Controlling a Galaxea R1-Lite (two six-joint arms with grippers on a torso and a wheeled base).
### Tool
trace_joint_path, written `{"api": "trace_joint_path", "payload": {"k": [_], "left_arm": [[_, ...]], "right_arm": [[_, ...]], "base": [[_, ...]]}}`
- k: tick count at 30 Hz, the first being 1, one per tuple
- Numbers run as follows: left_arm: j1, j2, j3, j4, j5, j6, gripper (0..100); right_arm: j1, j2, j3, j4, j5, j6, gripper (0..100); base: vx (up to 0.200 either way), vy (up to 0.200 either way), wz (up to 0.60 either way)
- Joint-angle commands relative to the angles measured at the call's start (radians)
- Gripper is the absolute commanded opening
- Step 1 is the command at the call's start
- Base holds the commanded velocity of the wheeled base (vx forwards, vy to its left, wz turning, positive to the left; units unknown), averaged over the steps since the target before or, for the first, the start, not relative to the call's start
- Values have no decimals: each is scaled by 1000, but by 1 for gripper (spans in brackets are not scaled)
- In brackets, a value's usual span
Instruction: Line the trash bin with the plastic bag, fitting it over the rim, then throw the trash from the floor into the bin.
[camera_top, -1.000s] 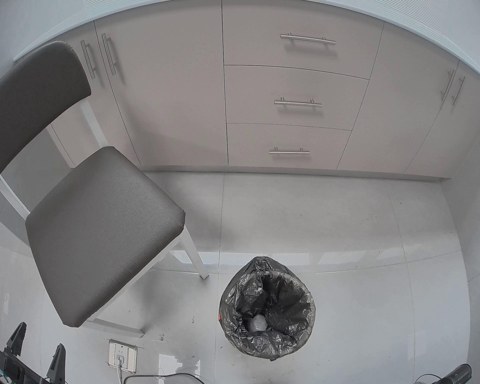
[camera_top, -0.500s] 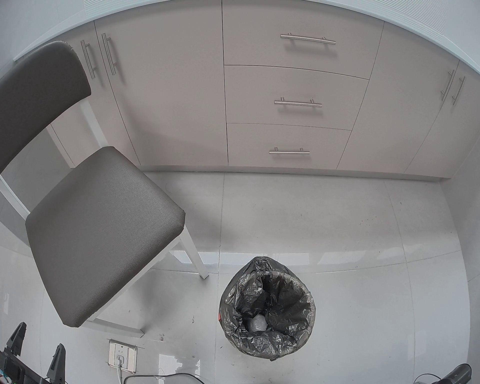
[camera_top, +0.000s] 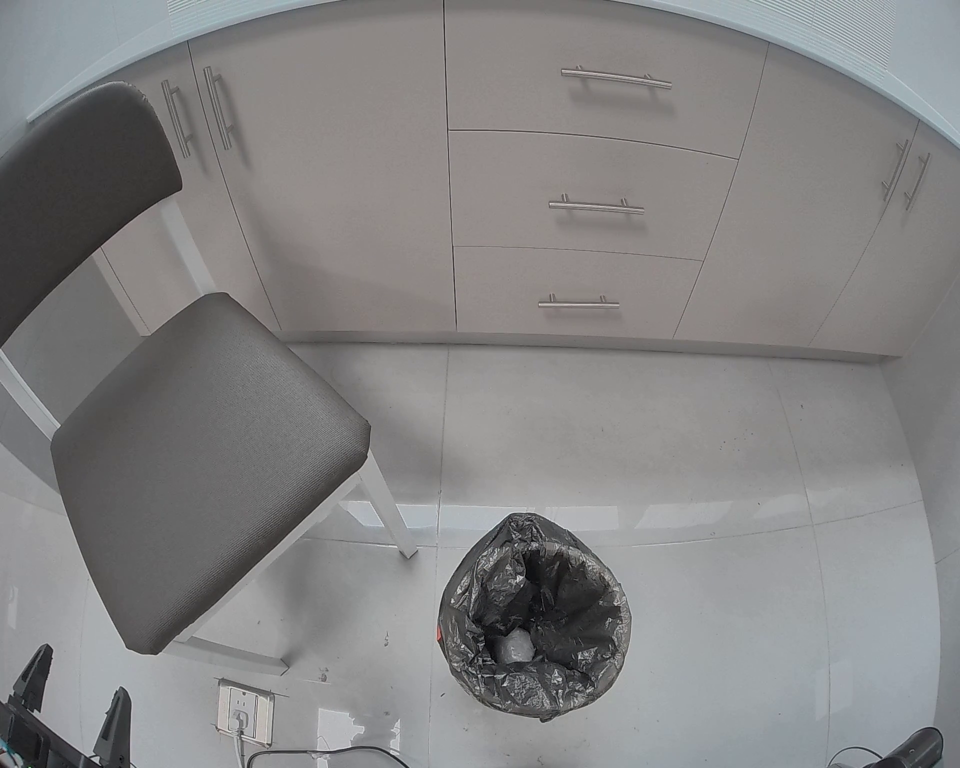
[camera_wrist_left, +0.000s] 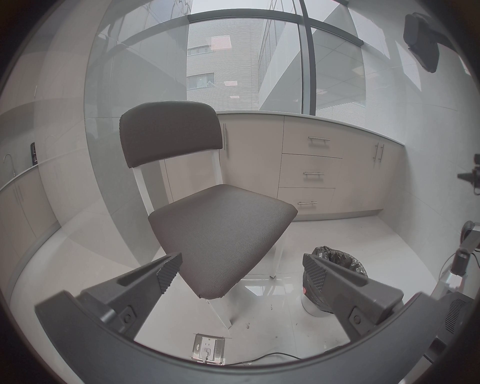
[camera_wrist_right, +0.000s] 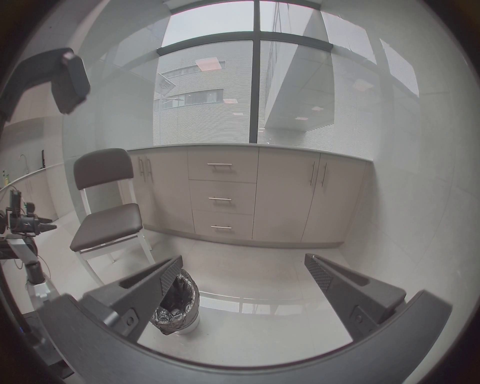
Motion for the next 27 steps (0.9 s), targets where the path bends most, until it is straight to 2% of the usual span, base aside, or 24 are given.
{"api": "trace_joint_path", "payload": {"k": [1,18,27], "left_arm": [[0,-16,3,0,0,0,100],[0,-16,3,0,0,0,100],[0,-16,3,0,0,0,100]], "right_arm": [[2,-11,464,-362,-39,86,100],[2,-3,461,-340,-31,44,100],[6,12,462,-342,-30,64,100]], "base": [[0,0,0],[0,0,0],[0,0,0]]}}
